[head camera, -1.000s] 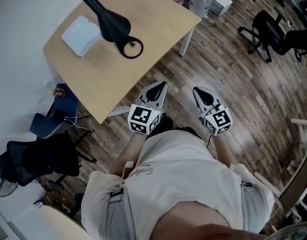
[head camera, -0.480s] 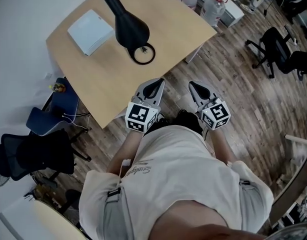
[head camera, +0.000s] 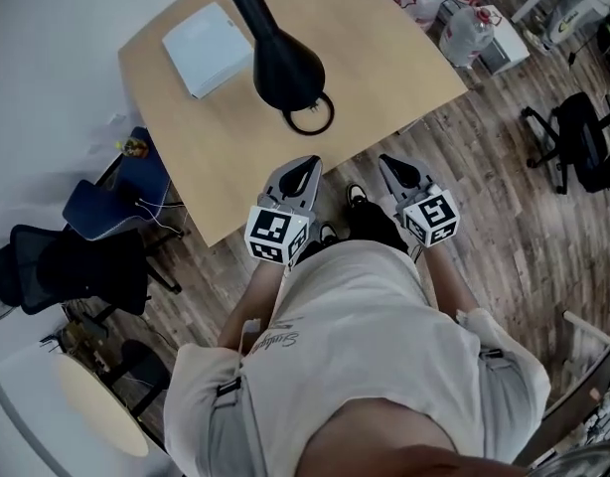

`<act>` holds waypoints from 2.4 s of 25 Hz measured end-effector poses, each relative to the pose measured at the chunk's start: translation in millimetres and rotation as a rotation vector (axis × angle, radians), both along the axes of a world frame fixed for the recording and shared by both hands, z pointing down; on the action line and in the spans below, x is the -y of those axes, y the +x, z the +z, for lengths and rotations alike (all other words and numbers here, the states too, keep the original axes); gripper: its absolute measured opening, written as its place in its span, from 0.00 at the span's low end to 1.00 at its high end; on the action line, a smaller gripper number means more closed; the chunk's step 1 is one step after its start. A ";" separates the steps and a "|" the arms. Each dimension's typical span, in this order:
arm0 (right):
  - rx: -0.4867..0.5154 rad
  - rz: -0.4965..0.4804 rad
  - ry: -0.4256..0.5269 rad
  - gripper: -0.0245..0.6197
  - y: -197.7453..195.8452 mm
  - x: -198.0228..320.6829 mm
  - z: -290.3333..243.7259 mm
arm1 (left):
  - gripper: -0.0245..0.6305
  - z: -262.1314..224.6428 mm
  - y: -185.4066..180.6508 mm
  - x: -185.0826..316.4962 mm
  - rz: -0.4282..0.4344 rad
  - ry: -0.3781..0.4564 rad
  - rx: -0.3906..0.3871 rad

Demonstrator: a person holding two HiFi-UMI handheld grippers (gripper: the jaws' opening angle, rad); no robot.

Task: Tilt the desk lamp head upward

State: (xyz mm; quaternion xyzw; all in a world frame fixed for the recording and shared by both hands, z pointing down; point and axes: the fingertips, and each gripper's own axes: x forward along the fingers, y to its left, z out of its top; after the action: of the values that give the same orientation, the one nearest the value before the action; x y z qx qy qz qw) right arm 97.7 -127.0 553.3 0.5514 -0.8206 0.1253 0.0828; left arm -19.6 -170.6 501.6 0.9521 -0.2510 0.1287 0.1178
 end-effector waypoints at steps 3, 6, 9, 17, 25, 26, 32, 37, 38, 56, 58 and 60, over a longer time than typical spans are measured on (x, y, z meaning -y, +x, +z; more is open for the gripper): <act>-0.023 -0.088 0.002 0.03 6.9 33.0 7.4 | 0.06 0.9 4.6 20.2 -0.077 -0.032 -0.007; -0.048 -0.174 -0.018 0.03 9.5 61.5 20.5 | 0.06 6.6 2.0 40.5 -0.174 -0.058 -0.014; -0.073 -0.262 -0.065 0.03 6.5 91.1 41.2 | 0.06 12.4 -2.0 56.7 -0.244 -0.056 -0.011; -0.175 -0.472 -0.208 0.03 -14.5 140.0 115.7 | 0.06 26.8 -1.0 79.5 -0.357 -0.031 -0.001; -0.242 -0.600 -0.338 0.03 -37.4 160.6 173.1 | 0.06 33.7 -2.3 99.4 -0.423 -0.037 0.000; -0.256 -0.613 -0.356 0.03 -40.1 163.1 180.7 | 0.06 33.9 -3.2 100.7 -0.430 -0.039 -0.003; -0.271 -0.631 -0.458 0.03 -48.6 181.2 215.1 | 0.06 38.6 -5.8 111.2 -0.454 -0.042 -0.001; -0.296 -0.640 -0.506 0.03 -49.0 186.6 227.7 | 0.06 39.1 -3.9 115.4 -0.457 -0.041 -0.011; -0.292 -0.640 -0.514 0.03 -49.3 186.9 228.4 | 0.06 39.3 -3.8 115.7 -0.454 -0.039 -0.012; -0.262 -0.626 -0.596 0.03 -50.3 187.7 229.4 | 0.06 29.9 8.7 116.7 -0.417 0.046 -0.034; -0.265 -0.626 -0.595 0.03 -51.2 187.5 229.4 | 0.06 27.3 8.6 113.8 -0.415 0.058 -0.038; -0.279 -0.620 -0.589 0.03 -49.8 189.2 225.7 | 0.06 22.9 9.2 110.3 -0.409 0.067 -0.048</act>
State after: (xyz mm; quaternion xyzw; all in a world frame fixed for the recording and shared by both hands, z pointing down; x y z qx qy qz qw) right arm 48.0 -316.2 779.0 0.2440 -0.8573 0.2472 0.3799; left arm -10.4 -280.9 524.5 0.8875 -0.4404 0.0708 0.1157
